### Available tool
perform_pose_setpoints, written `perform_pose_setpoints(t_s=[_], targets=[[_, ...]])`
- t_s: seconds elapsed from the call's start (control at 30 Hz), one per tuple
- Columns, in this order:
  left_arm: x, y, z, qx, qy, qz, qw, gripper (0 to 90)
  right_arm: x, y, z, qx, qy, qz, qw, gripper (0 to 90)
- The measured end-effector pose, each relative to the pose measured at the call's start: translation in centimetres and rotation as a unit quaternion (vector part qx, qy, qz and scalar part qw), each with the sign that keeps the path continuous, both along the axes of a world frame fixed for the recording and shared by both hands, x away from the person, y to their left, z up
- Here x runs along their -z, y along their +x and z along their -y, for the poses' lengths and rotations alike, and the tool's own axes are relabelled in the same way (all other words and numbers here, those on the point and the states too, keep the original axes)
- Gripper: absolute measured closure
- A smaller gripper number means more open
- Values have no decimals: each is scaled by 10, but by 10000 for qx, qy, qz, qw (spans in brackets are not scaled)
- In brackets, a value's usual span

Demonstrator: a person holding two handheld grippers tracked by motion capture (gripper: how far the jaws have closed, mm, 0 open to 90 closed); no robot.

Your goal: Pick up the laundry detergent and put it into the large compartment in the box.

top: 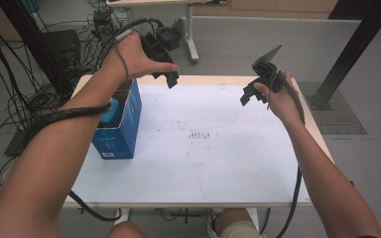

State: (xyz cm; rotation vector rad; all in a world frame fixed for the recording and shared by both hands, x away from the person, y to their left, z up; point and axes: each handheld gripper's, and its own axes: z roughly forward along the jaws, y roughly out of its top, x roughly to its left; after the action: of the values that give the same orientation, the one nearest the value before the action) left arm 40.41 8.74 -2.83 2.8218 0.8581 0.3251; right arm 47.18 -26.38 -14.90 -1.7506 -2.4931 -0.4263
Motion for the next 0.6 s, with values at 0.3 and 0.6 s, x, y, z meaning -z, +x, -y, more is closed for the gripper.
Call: perform_pose_setpoints(t_s=[0.3,0.6], targets=[[6,-7,27,786,7,7,9969,138,2,3,-1,48,-26,-50,10000,132],[18,-8,42,1156,-14,-86,9933,133,5,7,0,55,-24,-81,9999,124]])
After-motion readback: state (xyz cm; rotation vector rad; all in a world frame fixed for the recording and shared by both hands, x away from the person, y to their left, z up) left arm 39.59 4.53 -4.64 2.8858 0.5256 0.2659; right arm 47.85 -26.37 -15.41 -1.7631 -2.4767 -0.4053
